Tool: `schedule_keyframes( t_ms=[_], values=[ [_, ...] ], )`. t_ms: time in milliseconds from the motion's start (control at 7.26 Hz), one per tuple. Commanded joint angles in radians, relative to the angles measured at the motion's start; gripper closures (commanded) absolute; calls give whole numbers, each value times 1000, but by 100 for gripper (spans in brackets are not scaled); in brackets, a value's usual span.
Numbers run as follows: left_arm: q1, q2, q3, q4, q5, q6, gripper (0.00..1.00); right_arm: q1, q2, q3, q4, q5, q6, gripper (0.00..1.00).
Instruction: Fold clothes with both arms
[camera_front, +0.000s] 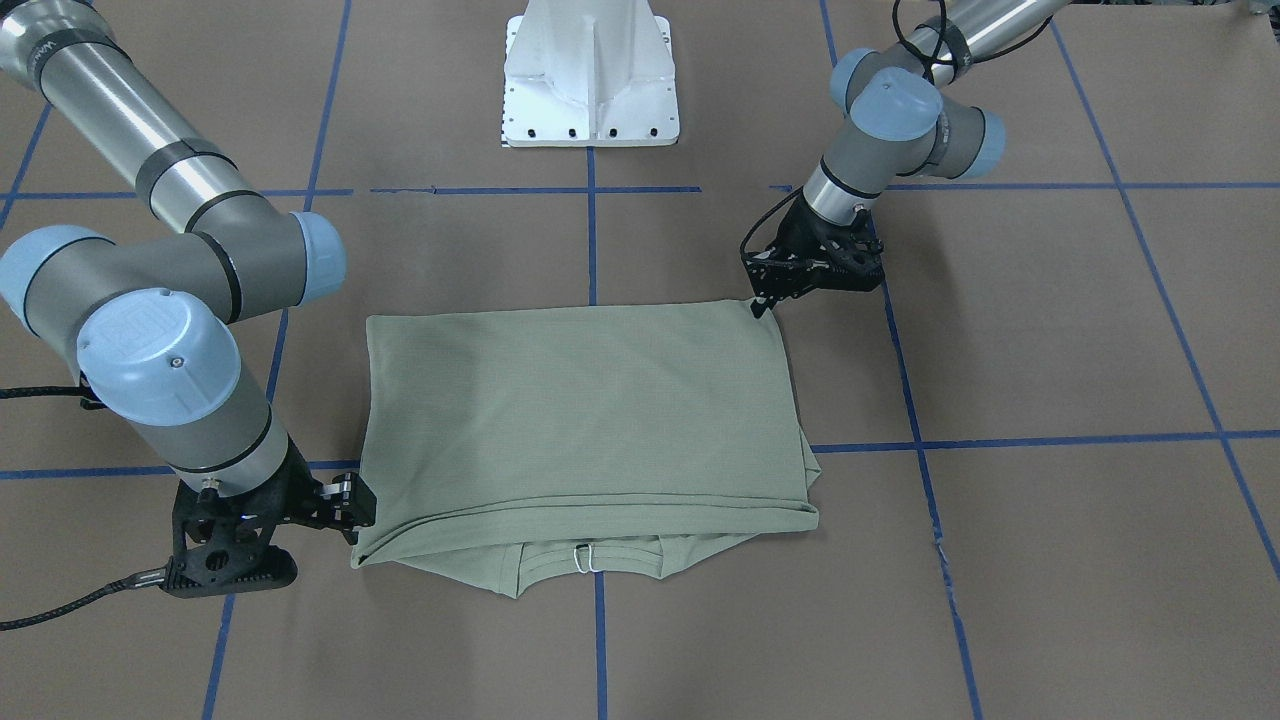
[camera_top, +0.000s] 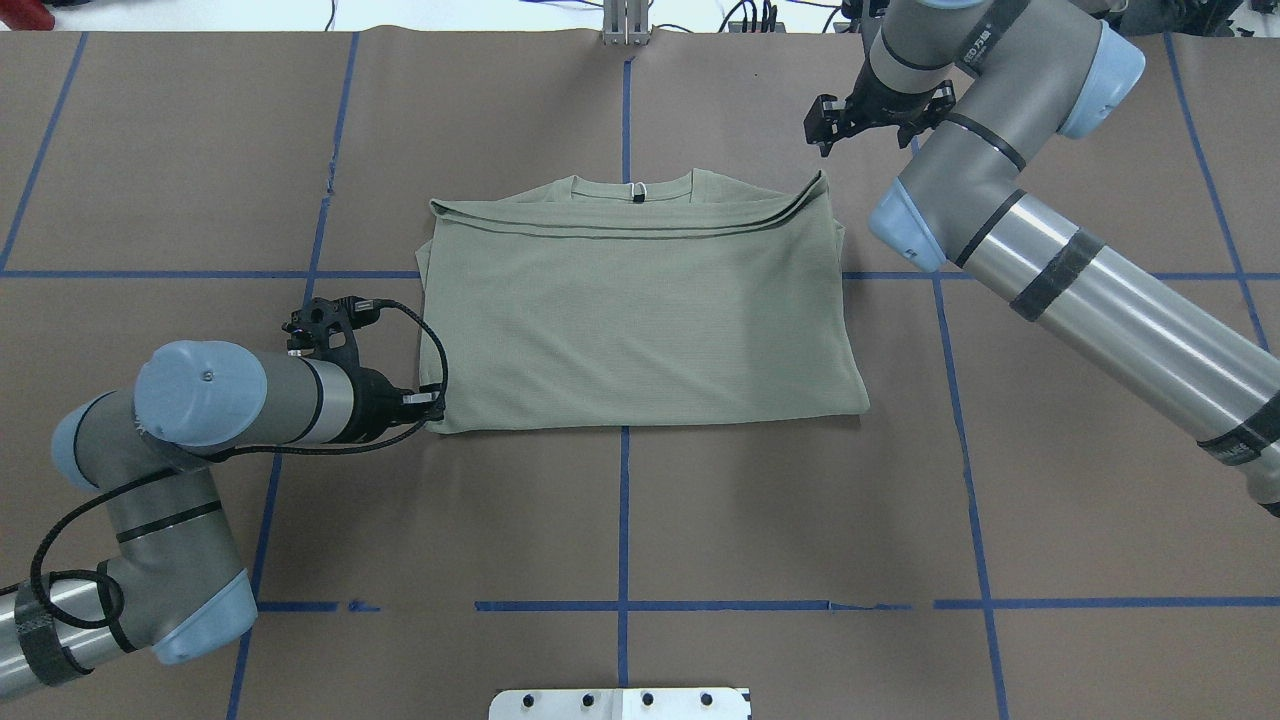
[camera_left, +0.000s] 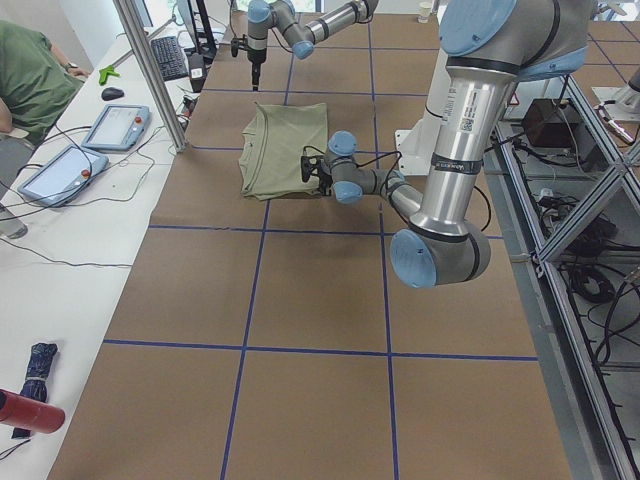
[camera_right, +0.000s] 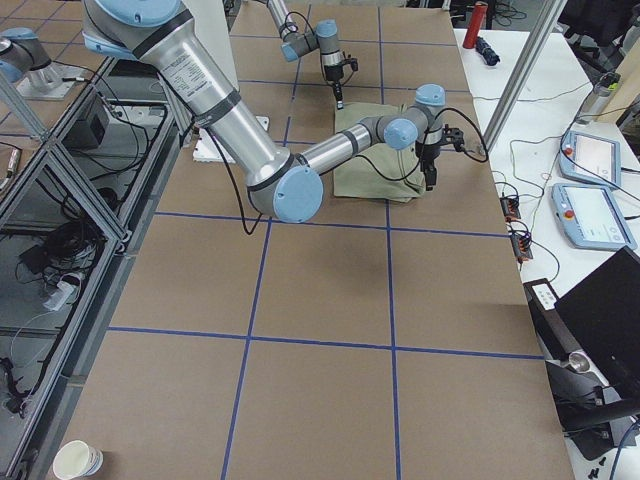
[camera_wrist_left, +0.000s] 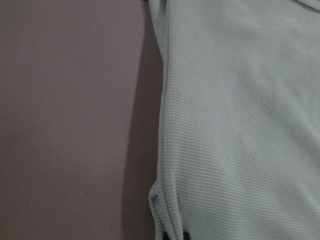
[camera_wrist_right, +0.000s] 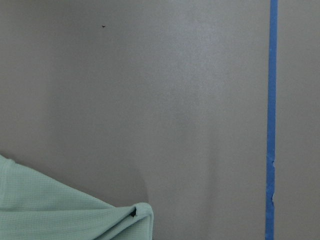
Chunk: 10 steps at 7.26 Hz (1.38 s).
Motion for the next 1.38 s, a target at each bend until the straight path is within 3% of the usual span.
schedule_keyframes(
  t_ms=[0,275,413,688,964,1102,1239],
  values=[
    [-63,80,-46,3,-4,190,100,0,0,0,0,0,1,0],
    [-240,60,37,70,-4,445,100,0,0,0,0,0,1,0],
    [-339,-27,169,69,-6,551,100,0,0,2,2,0,1,0],
    [-454,-274,546,58,2,702,100,-2,-2,2,15,0,6,0],
    [-494,-498,844,26,49,774,100,-2,3,6,15,0,6,0],
    [-496,-525,891,-15,66,793,100,-3,6,12,15,2,10,0],
    [-501,-522,889,-20,60,796,57,-9,12,12,18,0,42,0]
  ],
)
